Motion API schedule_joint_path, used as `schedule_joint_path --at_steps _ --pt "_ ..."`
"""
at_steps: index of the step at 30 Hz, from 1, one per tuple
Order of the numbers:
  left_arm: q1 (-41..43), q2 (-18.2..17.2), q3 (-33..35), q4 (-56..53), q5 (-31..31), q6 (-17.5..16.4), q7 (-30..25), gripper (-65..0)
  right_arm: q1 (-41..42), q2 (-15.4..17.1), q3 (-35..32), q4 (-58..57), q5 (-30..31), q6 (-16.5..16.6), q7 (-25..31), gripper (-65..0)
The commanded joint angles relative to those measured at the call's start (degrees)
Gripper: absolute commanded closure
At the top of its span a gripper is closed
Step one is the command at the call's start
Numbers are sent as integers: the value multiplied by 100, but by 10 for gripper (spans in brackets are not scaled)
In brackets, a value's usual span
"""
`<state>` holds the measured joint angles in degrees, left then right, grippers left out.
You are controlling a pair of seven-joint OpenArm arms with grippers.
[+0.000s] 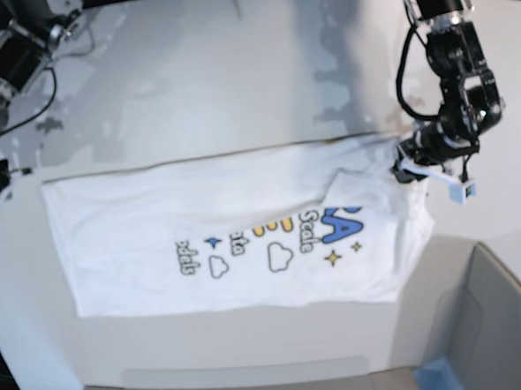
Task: Layout the t-shirt on the table in an organized manner, then fold the t-shirt properly
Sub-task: 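Lower the right gripper to the shirt edge and grasp it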
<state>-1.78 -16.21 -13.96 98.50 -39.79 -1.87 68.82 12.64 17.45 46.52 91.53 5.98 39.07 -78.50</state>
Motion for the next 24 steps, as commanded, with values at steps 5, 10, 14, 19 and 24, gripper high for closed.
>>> schedule_joint_path --at_steps 5,10,14,19,24 --pt "-11 -63 -7 106 -43 -37 -82 -155 -3 88 196 21 488 93 -14 -191" --pt "24 -54 -7 115 -43 -37 -82 -155 -91 132 214 -779 1824 93 -14 -192" --pt "33 -54 -7 115 -43 -37 -82 -155 -135 281 222 -1561 2545 93 4 -192" --pt "139 -54 -7 115 -43 -37 -117 -155 -258 272 688 -1561 2633 93 435 -192" --pt "147 -54 -7 115 -43 -46 -126 -155 -284 272 908 -1588 2580 93 707 -192"
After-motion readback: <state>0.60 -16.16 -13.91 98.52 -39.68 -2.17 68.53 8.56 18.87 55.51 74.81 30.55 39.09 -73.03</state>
